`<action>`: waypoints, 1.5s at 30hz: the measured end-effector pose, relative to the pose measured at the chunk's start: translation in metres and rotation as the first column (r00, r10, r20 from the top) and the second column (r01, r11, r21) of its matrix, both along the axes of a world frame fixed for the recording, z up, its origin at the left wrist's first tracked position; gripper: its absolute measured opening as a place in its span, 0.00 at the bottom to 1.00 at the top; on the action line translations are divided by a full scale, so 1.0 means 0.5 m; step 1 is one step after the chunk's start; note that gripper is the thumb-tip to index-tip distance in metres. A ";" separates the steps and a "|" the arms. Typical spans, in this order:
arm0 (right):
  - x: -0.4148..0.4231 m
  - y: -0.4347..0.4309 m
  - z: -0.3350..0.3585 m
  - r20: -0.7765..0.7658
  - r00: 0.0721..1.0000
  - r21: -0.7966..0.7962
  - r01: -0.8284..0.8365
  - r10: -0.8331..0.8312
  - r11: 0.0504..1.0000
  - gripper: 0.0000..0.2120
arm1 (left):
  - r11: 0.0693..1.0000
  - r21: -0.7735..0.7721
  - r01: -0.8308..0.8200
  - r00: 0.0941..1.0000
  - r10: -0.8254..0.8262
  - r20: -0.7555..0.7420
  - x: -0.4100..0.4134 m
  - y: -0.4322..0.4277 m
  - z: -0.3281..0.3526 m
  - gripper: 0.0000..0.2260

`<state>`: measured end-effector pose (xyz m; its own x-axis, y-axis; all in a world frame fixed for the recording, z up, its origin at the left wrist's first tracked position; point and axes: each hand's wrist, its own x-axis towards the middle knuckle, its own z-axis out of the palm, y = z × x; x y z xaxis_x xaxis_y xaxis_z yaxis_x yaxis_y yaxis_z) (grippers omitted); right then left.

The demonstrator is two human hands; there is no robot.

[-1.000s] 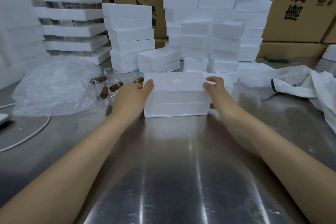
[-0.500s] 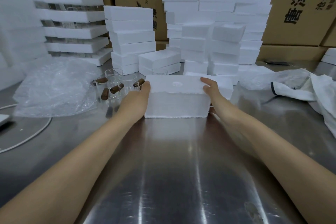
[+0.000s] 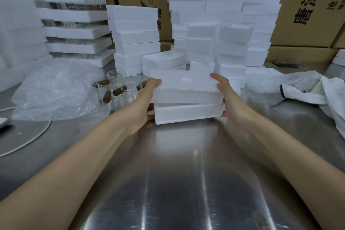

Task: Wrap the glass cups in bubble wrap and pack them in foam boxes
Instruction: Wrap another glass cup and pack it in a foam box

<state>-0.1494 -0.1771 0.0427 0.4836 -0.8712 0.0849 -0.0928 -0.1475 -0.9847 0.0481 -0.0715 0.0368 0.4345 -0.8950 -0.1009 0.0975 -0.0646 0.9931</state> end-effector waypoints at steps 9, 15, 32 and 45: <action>-0.004 0.015 0.013 0.024 0.999 -0.059 0.049 -0.047 0.997 0.18 | 0.991 -0.051 0.127 0.975 -0.134 -0.179 -0.010 0.017 0.017 0.12; -0.005 0.019 0.020 0.020 0.998 -0.100 0.067 -0.066 0.993 0.17 | 0.989 -0.042 0.144 0.974 -0.149 -0.172 -0.008 0.013 0.012 0.13; 0.011 0.016 0.001 0.139 0.990 -0.006 0.002 -0.001 1.000 0.16 | 0.983 0.049 0.179 0.974 -0.170 -0.150 0.006 0.037 0.045 0.10; 0.045 0.028 -0.064 -0.001 0.986 -0.139 -0.163 0.165 0.977 0.19 | 0.930 -0.103 -0.353 0.885 0.296 -0.361 0.102 -0.076 0.208 0.13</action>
